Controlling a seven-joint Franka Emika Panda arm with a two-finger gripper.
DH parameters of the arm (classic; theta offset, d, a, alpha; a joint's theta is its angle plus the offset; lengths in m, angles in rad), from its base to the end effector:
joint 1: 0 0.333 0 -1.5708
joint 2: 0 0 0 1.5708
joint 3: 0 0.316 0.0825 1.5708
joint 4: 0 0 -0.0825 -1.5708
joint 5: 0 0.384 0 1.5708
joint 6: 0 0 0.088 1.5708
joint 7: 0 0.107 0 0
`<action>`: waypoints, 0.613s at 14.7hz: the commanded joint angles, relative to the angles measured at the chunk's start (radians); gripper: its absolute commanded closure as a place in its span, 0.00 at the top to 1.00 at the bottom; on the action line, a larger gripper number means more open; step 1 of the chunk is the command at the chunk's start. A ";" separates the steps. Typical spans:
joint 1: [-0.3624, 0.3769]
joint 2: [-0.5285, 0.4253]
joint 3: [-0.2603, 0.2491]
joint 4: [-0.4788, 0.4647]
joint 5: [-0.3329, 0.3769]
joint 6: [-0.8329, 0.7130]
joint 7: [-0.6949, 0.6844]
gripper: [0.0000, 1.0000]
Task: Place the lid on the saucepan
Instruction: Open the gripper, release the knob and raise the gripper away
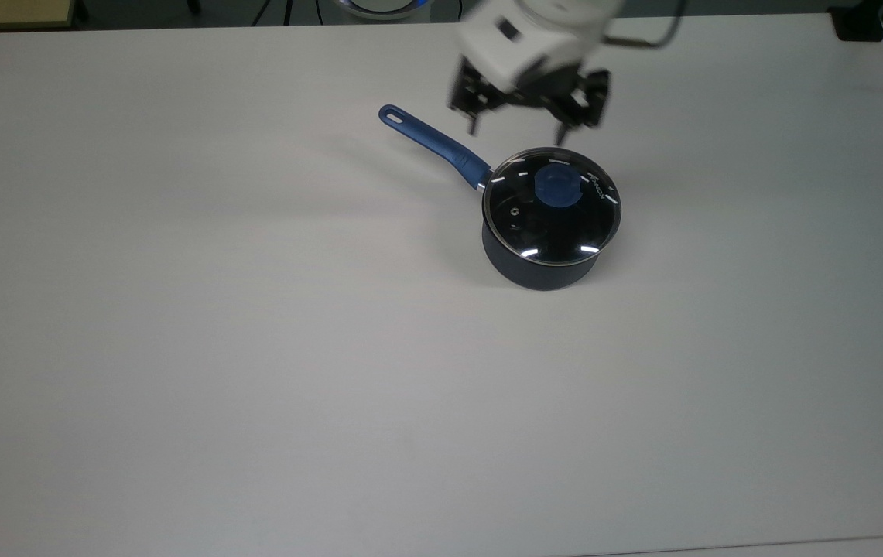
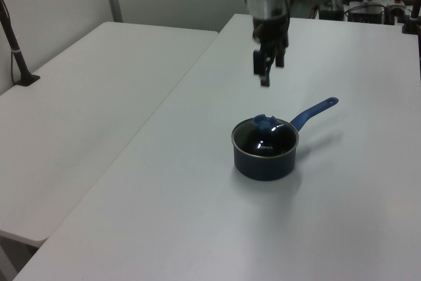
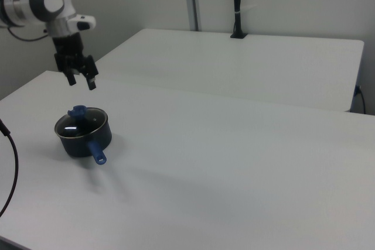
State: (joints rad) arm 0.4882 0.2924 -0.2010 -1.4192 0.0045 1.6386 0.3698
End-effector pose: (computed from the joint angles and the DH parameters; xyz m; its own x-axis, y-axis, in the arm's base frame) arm 0.6095 0.1979 0.5297 0.9960 -0.0781 -0.0435 -0.0748 -0.9945 0.0738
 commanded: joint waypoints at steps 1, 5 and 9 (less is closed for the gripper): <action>-0.172 -0.087 0.101 -0.041 0.006 -0.060 -0.061 1.00; -0.296 -0.156 0.109 -0.104 -0.014 -0.060 -0.202 1.00; -0.356 -0.171 0.110 -0.115 -0.032 -0.059 -0.264 1.00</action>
State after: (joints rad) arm 0.1655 0.1666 -0.1094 -1.4818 -0.0053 1.5797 0.1592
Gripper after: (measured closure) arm 0.000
